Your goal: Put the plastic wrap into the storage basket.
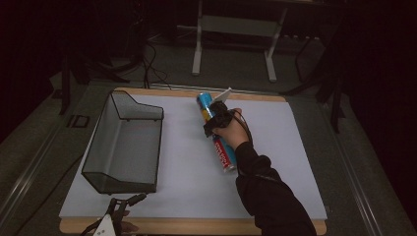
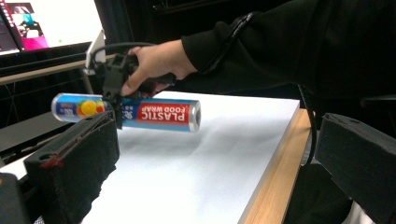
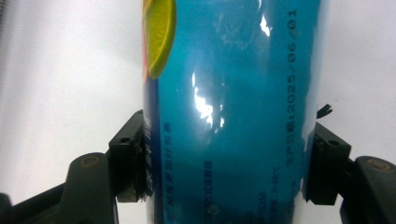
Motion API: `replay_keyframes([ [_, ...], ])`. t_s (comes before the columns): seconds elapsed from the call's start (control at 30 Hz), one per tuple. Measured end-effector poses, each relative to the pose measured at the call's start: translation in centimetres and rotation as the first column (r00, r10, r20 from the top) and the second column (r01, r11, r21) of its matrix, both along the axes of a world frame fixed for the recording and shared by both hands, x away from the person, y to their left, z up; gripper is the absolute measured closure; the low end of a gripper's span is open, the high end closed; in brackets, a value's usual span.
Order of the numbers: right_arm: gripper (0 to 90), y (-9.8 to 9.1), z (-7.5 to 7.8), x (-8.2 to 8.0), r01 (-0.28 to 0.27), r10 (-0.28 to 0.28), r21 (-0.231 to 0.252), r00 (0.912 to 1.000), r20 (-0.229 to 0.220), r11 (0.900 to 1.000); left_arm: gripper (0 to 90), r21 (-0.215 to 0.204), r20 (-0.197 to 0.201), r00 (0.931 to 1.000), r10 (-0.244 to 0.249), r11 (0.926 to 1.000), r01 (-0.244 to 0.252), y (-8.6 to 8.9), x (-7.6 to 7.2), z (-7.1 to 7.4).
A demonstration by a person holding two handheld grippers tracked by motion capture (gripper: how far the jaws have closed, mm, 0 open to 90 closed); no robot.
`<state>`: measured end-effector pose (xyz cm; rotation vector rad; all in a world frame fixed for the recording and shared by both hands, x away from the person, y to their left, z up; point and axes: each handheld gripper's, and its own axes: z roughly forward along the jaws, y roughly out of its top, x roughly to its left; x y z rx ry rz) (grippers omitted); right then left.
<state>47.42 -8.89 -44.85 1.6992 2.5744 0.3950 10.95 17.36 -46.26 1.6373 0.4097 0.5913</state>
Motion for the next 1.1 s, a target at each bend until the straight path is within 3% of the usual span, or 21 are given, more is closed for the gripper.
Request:
replay_keyframes([
  [0.17, 31.5, 0.8, 2.0, -0.7, -0.016, 0.014, 0.038, 0.9981, 0.06, 0.9991, 0.6, 0.001, -0.002, 1.0, 0.003, 1.0, -0.003, 0.0, 0.1, 0.0],
  [0.57, 31.5, 4.3, 5.8, -1.7, -0.061, 0.042, 0.148, 0.9909, 0.128, 0.9871, 0.6, 0.009, -0.007, 0.9999, 0.013, 0.9999, -0.013, 0.0, 0.1, -0.1],
  [0.73, 31.5, 5.6, 6.9, -2.4, -0.064, 0.025, 0.202, 0.9815, 0.19, 0.9773, 0.6, 0.006, -0.009, 0.9998, 0.019, 0.9998, -0.019, 0.2, 0.1, 0.0],
  [0.8, 31.5, 5.8, 7.3, -2.5, -0.054, 0.003, 0.245, 0.9792, 0.203, 0.9679, 0.6, 0.009, -0.015, 0.9995, 0.026, 0.9996, -0.026, 0.1, 0.2, -0.1],
  [1.1, 31.5, 7.9, 8.8, -2.9, -0.064, -0.012, 0.321, 0.9732, 0.23, 0.945, 0.6, 0.028, -0.028, 0.9993, 0.026, 0.9993, -0.025, -0.1, 0.1, -0.2],
])
